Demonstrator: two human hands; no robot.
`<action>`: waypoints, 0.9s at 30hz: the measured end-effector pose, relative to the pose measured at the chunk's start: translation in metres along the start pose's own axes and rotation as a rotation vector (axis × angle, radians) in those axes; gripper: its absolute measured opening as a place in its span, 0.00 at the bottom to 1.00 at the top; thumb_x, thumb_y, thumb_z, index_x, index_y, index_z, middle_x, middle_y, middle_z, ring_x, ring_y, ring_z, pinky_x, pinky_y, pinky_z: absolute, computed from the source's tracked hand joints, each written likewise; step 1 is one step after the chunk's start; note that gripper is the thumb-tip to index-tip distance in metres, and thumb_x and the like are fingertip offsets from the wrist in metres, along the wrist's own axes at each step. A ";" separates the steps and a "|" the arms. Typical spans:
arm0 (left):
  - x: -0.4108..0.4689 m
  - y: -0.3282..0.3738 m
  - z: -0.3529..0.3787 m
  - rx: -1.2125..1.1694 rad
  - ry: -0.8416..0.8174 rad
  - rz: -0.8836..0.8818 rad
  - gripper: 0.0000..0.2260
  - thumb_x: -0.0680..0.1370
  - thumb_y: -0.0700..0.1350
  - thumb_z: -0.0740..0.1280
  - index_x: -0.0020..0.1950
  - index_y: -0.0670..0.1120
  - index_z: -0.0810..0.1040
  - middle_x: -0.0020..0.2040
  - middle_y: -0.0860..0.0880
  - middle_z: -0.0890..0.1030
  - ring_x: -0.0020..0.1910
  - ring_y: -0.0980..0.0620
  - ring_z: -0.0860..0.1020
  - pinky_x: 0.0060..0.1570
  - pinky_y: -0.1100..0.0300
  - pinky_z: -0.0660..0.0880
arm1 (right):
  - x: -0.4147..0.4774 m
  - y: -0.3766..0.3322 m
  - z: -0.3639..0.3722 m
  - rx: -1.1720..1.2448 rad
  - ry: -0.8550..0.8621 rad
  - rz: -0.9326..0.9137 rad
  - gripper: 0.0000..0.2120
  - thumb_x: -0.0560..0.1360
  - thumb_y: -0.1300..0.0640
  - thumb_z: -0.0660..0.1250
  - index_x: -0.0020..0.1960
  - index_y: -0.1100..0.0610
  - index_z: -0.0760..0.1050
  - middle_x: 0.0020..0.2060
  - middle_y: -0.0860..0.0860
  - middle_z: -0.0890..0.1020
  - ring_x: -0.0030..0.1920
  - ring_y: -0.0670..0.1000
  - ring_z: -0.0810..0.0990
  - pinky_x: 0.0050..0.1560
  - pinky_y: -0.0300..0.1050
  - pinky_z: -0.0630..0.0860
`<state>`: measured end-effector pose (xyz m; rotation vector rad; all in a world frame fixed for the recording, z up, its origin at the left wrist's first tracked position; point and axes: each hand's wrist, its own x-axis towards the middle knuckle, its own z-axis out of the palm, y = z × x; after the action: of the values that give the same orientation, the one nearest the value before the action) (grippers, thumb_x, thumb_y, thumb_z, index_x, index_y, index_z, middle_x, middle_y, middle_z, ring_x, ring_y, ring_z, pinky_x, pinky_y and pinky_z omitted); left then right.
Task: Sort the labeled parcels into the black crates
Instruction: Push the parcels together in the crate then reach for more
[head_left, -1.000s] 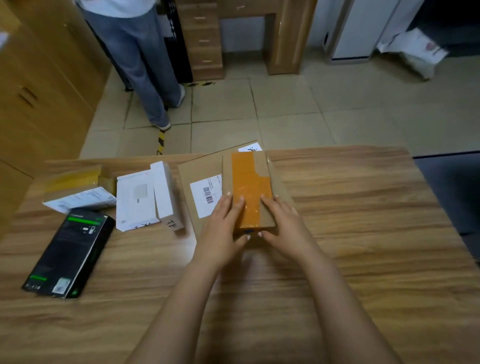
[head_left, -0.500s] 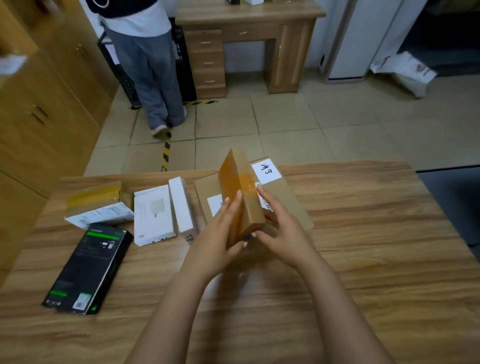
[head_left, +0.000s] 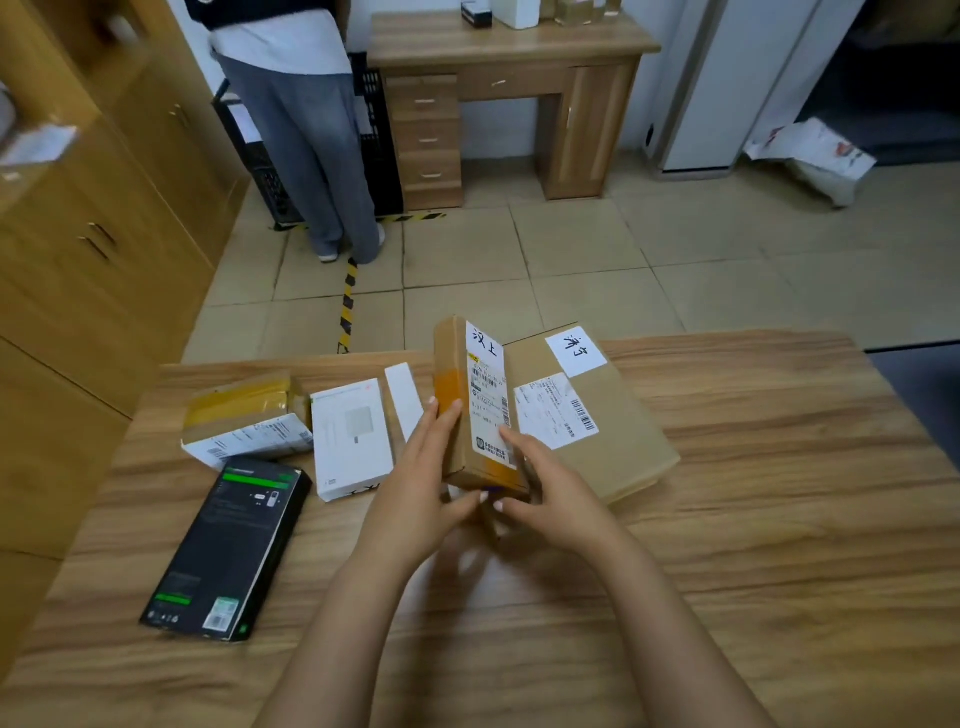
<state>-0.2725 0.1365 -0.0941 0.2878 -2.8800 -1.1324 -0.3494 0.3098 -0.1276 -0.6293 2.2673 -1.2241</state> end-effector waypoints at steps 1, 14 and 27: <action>0.001 -0.001 -0.001 -0.013 -0.013 -0.015 0.45 0.72 0.50 0.75 0.78 0.61 0.48 0.80 0.57 0.49 0.74 0.65 0.53 0.60 0.80 0.56 | 0.002 0.000 0.004 0.019 0.005 0.001 0.39 0.72 0.61 0.74 0.76 0.47 0.60 0.69 0.42 0.68 0.69 0.42 0.67 0.70 0.41 0.66; 0.001 0.014 -0.011 -0.151 0.156 0.057 0.35 0.73 0.47 0.75 0.74 0.63 0.61 0.80 0.55 0.51 0.75 0.59 0.58 0.65 0.63 0.63 | -0.008 -0.037 -0.007 0.005 0.332 -0.139 0.35 0.71 0.69 0.70 0.69 0.41 0.68 0.75 0.49 0.61 0.70 0.31 0.60 0.71 0.36 0.64; 0.001 0.096 -0.076 -0.125 0.454 0.548 0.35 0.70 0.39 0.77 0.74 0.48 0.67 0.80 0.49 0.54 0.75 0.65 0.54 0.65 0.77 0.59 | -0.057 -0.124 -0.071 -0.166 0.685 -0.518 0.35 0.70 0.72 0.70 0.69 0.45 0.71 0.75 0.47 0.58 0.70 0.51 0.68 0.68 0.36 0.67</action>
<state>-0.2810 0.1541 0.0262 -0.2149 -2.2697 -0.9760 -0.3275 0.3278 0.0233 -1.0288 2.8988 -1.7038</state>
